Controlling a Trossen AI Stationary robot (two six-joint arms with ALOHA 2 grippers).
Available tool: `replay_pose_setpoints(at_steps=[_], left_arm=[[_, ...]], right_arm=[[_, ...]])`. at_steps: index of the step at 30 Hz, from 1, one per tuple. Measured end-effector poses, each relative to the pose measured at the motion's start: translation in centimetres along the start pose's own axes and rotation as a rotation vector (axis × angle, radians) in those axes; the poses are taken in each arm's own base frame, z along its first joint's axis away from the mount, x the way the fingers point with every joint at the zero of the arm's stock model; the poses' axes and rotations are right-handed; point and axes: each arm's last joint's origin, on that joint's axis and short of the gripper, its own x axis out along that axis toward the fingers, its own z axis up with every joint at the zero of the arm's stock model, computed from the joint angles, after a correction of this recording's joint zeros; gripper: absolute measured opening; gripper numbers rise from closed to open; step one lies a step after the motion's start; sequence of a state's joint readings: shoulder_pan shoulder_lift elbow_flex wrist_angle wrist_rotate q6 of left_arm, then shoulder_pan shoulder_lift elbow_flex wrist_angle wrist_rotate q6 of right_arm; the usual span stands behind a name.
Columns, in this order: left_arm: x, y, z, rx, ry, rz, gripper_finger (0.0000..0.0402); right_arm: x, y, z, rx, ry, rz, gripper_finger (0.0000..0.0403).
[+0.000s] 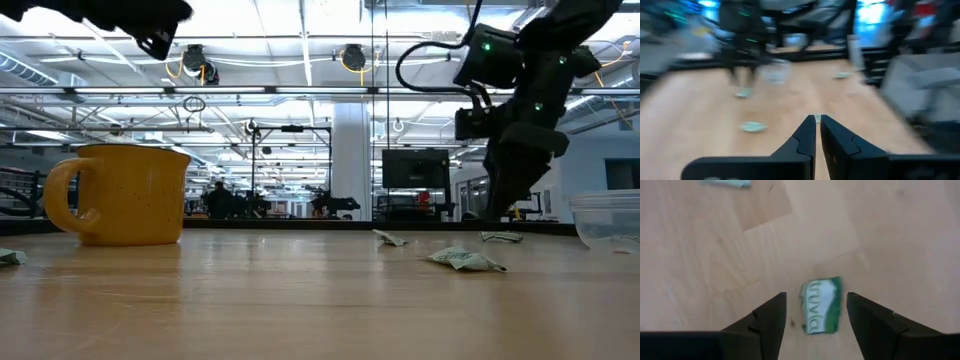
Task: Pick and place Stevia / Truvia into bins
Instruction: Put the truvia packet into the right transparent container
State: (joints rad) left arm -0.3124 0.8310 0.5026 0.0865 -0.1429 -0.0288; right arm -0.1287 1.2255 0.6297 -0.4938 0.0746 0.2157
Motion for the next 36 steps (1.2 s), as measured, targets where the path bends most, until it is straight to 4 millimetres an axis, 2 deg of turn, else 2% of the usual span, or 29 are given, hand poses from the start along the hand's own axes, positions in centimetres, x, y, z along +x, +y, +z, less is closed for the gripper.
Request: replay_pose_setpoints(at_steps=[8,15,22,26,32,36], left_arm=[[-0.1,2.7,0.9,0.216,-0.043,0.398,0.0035],[-0.4,4.3,2.0,0.291,-0.120,0.506,0.0035],[-0.5,5.3,2.0,0.347,-0.095,0.566,0.0035],[-0.6,5.7,2.0,0.344,-0.090,0.587,0.0035],[-0.7,6.2,1.9,0.340,-0.083,0.611,0.0035],[-0.7,6.4,1.9,0.337,-0.081,0.622,0.0035]], right_arm=[[1.5,0.0,-0.7,0.043,-0.080,0.046,0.0202],[2.8,-0.7,-2.0,0.087,0.005,0.007,0.0201],[3.4,-1.2,-2.0,0.107,0.010,-0.008,0.0192],[3.4,-1.3,-2.0,0.115,0.010,-0.016,0.0155],[3.3,-1.6,-1.7,0.182,-0.035,-0.035,0.0072],[2.5,-1.7,-1.2,0.162,-0.072,-0.041,0.0015]])
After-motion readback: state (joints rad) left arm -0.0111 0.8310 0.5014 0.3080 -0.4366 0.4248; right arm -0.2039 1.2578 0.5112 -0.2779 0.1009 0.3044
